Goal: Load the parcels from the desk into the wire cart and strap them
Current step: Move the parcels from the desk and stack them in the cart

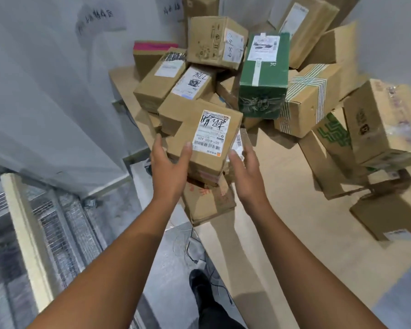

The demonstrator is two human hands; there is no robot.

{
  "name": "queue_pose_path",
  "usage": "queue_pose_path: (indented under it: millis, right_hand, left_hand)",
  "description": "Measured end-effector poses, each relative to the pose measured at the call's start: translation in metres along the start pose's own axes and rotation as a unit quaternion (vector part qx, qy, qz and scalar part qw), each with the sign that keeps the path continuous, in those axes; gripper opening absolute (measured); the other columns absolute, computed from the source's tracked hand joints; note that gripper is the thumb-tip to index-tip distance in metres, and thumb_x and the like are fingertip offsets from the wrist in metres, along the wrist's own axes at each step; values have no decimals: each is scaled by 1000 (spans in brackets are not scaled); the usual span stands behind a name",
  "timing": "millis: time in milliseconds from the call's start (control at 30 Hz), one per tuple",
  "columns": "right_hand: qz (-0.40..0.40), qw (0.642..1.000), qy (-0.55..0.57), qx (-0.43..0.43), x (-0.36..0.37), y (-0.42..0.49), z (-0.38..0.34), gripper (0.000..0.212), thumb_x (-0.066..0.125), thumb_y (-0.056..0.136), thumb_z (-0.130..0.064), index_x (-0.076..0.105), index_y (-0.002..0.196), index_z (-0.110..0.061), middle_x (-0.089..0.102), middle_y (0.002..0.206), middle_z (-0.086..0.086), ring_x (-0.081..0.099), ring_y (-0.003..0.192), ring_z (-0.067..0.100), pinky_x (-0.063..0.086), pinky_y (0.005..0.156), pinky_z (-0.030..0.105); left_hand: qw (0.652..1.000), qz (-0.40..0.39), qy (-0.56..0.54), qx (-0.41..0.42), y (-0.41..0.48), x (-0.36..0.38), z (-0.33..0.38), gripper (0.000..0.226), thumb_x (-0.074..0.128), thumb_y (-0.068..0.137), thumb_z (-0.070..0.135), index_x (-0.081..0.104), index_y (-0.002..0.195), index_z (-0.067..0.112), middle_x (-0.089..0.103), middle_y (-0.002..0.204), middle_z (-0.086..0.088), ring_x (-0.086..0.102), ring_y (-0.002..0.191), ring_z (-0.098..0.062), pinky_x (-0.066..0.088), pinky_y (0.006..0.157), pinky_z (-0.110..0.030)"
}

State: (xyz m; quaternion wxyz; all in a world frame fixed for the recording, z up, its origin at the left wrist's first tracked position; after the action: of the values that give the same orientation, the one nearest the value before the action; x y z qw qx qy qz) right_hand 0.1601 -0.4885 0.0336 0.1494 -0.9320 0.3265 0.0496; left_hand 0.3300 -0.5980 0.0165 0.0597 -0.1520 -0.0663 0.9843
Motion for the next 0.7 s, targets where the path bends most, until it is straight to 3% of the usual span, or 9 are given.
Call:
queue_pose_path:
  millis: [133, 300, 467, 600, 700]
  right_hand:
    - [-40, 999, 25, 2, 23, 7, -5, 56, 59, 100, -52, 41, 152, -45, 60, 144, -14, 59, 131, 12, 49, 110, 49]
    - [-13, 999, 18, -34, 27, -14, -18, 64, 62, 97, -54, 36, 155, -48, 51, 150, -9, 51, 136, 9, 47, 113, 47]
    - [-27, 996, -1, -81, 42, -47, -38, 59, 64, 89, -57, 47, 144, -44, 54, 142, -6, 57, 128, 7, 54, 104, 43]
    - [-99, 982, -44, -152, 94, -85, -57, 53, 71, 91, -45, 48, 140, -43, 57, 136, -20, 53, 118, -15, 44, 92, 7]
    - [-175, 968, -68, -169, 157, -121, -61, 56, 75, 95, -33, 42, 136, -53, 51, 123, -49, 48, 117, -26, 37, 91, -3]
  left_hand:
    - [998, -48, -12, -36, 8, 10, -7, 88, 73, 89, 55, 30, 160, 28, 55, 141, 12, 56, 128, -9, 47, 100, -26]
    - [996, -38, -71, -45, -19, -2, -7, 87, 77, 73, 66, 46, 149, 37, 59, 142, 11, 60, 127, -9, 52, 107, -38]
    - [984, 2, -178, -8, -62, -52, -12, 61, 80, 75, 61, 59, 127, 37, 66, 124, 16, 65, 112, -2, 56, 86, -21]
    - [964, 60, -259, -12, -92, -117, -34, 49, 81, 78, 53, 54, 117, 41, 69, 119, 17, 66, 112, -3, 55, 87, -19]
    - [946, 122, -298, -19, -112, -181, -55, 55, 79, 78, 54, 51, 123, 41, 70, 116, 21, 67, 113, -3, 54, 86, -18]
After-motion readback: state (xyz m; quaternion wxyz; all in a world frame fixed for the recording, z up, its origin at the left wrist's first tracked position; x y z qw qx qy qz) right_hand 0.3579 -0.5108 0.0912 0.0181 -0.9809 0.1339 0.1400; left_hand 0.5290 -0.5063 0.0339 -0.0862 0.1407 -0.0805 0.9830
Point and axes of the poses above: each hand's wrist, its own y-axis towards the middle knuckle, its own x-axis out of the palm, z = x × y, the point moved 5 cm from there along y, towards the middle knuckle
